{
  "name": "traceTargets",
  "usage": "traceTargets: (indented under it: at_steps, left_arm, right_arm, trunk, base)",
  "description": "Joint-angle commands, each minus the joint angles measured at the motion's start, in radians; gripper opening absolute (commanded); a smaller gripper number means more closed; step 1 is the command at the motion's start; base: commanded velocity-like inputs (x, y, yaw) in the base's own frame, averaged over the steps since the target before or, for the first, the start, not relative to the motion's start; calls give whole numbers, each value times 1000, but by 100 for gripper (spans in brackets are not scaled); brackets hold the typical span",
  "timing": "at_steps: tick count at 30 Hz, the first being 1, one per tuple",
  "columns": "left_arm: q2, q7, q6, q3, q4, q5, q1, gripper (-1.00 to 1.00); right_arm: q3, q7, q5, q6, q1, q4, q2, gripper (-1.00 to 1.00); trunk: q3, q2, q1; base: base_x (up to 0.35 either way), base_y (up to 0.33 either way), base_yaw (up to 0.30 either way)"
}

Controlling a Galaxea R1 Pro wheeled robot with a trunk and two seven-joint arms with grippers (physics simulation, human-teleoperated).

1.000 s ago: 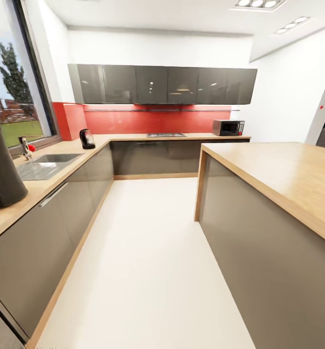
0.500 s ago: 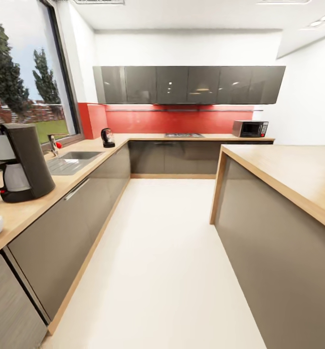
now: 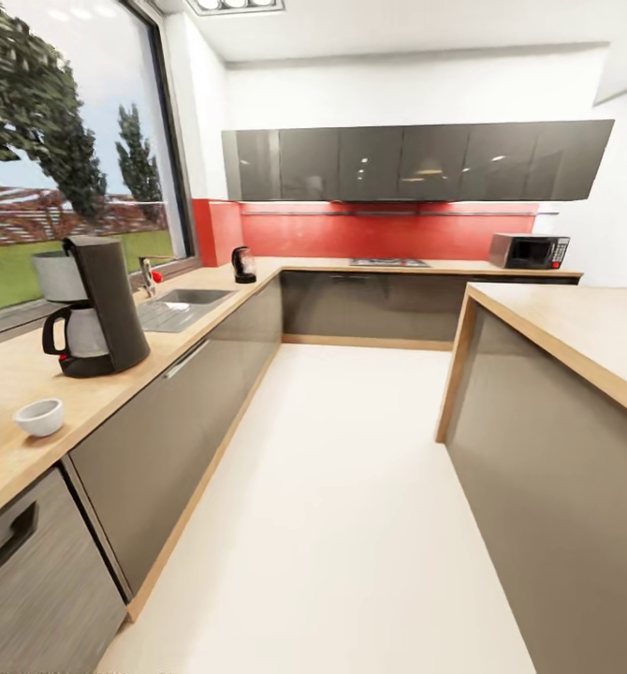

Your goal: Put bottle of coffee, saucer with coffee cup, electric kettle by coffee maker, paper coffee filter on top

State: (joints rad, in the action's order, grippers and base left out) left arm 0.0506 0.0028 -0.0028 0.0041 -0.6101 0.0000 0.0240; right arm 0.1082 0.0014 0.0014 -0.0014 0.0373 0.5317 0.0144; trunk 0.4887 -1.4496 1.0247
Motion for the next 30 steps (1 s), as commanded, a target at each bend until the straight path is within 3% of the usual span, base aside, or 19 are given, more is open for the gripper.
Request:
traceTargets:
  at_steps: [1,15,30]
  left_arm:
    - [0,0,0,0,-2,0,0,100]
    - [0,0,0,-1,-2,0,0,100]
    - [-2,-4,1,-5,-23,3,0,100]
  right_arm:
    - [4,0,0,0,1,0,1,100]
    - [4,0,0,0,0,1,1,100]
    - [3,0,0,0,0,1,1,100]
  trunk:
    - [1,0,0]
    - [1,0,0]
    - [1,0,0]
  base:
    - [192,-86,92]
    - [276,-125,15]
    - [323,-14,0]
